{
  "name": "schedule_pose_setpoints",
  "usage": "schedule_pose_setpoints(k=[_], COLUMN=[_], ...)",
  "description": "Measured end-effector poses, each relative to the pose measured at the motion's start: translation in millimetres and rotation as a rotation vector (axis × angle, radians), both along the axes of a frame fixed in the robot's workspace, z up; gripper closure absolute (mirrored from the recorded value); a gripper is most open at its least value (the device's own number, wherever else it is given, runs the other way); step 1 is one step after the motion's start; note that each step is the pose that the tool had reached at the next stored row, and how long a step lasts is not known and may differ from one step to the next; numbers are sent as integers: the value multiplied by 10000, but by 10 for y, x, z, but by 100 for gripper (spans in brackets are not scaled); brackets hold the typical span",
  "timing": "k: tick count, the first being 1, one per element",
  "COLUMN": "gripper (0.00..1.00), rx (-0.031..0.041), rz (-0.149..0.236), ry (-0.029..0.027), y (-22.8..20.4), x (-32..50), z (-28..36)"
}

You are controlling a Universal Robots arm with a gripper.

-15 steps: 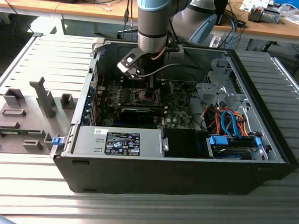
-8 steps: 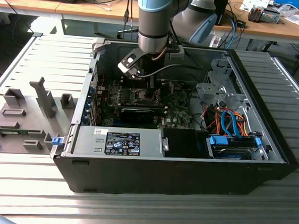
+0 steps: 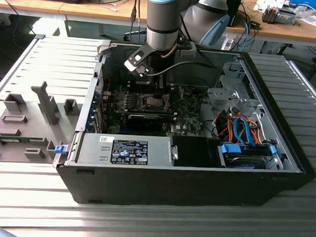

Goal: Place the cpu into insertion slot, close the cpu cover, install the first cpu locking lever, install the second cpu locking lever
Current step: 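Place the cpu into insertion slot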

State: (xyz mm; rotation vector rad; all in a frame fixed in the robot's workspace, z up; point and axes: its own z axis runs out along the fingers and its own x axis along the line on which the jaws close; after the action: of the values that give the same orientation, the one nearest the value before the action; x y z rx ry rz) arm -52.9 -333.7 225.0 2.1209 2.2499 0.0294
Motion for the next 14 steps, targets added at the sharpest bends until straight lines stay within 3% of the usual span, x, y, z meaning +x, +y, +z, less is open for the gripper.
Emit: schedule_pose_setpoints(k=[6, 14], gripper=[89, 89], rx=[1, 1], rz=[0, 0], ry=[0, -1], y=[0, 0], x=[0, 0], z=[128, 253])
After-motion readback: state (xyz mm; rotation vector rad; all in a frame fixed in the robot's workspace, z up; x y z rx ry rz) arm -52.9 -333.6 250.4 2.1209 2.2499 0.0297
